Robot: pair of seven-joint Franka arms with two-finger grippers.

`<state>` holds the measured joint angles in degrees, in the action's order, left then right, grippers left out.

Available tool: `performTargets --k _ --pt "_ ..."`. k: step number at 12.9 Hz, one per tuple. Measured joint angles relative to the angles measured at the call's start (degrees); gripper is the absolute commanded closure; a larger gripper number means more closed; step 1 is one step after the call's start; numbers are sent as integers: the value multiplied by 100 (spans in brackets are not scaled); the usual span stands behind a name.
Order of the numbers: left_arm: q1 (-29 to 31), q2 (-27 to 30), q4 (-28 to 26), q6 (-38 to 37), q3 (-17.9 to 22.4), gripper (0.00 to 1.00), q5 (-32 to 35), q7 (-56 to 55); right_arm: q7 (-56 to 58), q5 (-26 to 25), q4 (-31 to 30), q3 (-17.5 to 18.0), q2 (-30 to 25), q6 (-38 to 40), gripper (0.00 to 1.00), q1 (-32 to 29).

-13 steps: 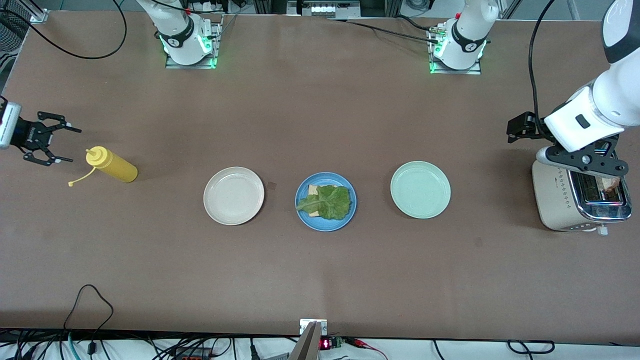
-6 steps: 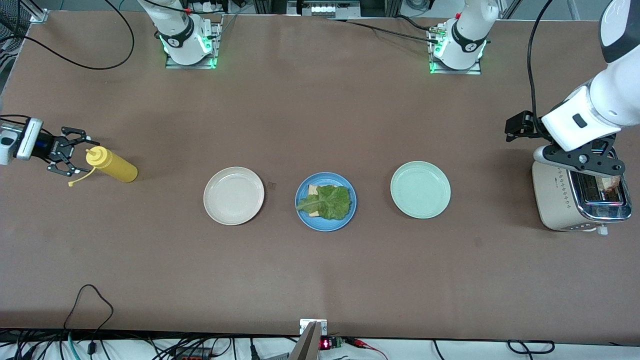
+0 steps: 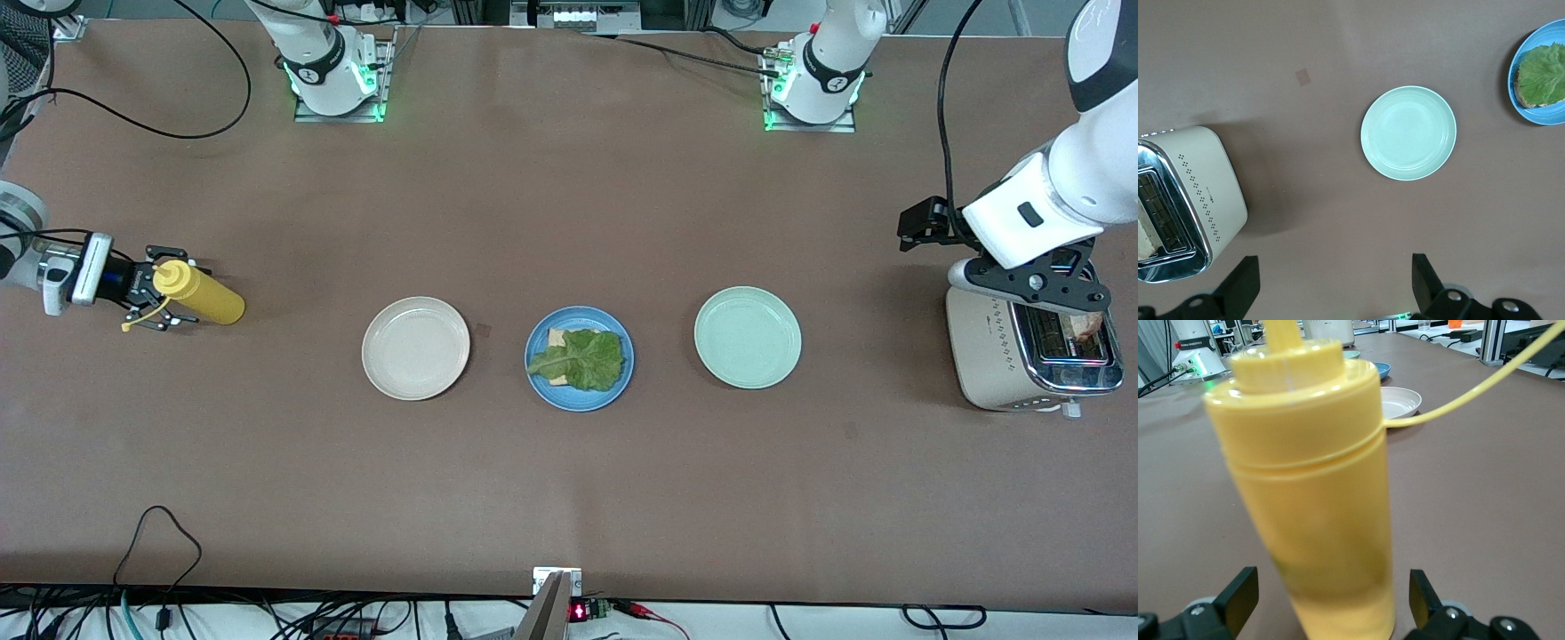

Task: Make sandwich in blue plate with both arms
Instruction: 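Close the right gripper around the mustard bottle body, then lift the mustard bottle and carry it toward the blue plate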

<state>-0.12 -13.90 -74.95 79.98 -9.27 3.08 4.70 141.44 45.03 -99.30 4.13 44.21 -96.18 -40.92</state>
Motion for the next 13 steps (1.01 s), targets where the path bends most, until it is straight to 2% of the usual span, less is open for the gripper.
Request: performTargets --k 5,7,8,10,13 --pt "1 0 0 -1 0 0 0 0 -15 7 8 431 38 -276 2 16" --pt "0 0 0 -1 0 0 0 0 -18 6 -8 519 64 -402 70 43" --pt "1 0 0 -1 0 0 0 0 -18 4 -11 546 69 -425 88 58" --pt "1 0 0 -1 0 0 0 0 -18 4 -12 580 69 -471 100 106" --pt "1 0 0 -1 0 0 0 0 -22 2 7 647 38 -650 100 286"
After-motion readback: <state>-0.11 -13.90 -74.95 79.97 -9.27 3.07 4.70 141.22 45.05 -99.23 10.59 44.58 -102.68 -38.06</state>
